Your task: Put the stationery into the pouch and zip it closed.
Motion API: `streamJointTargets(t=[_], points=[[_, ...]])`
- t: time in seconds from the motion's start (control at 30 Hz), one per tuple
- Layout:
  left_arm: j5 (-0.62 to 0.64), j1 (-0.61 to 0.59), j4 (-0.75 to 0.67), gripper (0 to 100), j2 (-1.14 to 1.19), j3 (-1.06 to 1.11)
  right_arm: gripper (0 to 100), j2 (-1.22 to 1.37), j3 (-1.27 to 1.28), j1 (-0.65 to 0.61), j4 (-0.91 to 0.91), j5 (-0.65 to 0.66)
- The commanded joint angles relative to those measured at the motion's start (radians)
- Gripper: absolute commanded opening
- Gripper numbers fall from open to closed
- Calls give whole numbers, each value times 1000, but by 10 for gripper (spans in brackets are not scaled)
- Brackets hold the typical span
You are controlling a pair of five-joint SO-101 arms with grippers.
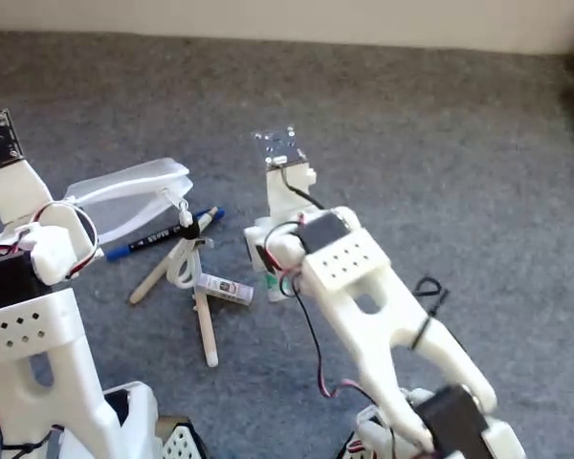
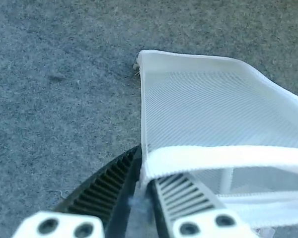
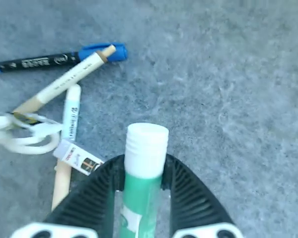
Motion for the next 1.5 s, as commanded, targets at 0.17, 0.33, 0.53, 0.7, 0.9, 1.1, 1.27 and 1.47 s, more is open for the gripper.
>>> streamJointTargets(t=[0.17, 0.33, 0.53, 0.7, 0.9, 1.1, 1.27, 1.47], points=[[26, 53, -3, 6, 7, -19, 5, -372, 71, -64, 1, 9], [26, 133, 3, 6, 8, -42, 5, -579, 117, -173, -4, 9], [26, 165, 3, 6, 10, -64, 5, -802, 242, -231, -199, 9], [26, 166, 3, 6, 10, -64, 5, -949, 433, -285, -493, 15], [26, 166, 5, 6, 10, -64, 5, -1003, 532, -309, -699, 15], [26, 166, -3, 6, 10, -71, 5, -1001, 538, -309, -852, 15], [26, 202, 5, 6, 12, -140, 5, -1001, 538, -305, -964, 15], [28, 245, 35, 6, 124, -271, 5, -908, 532, -305, -1090, 15]])
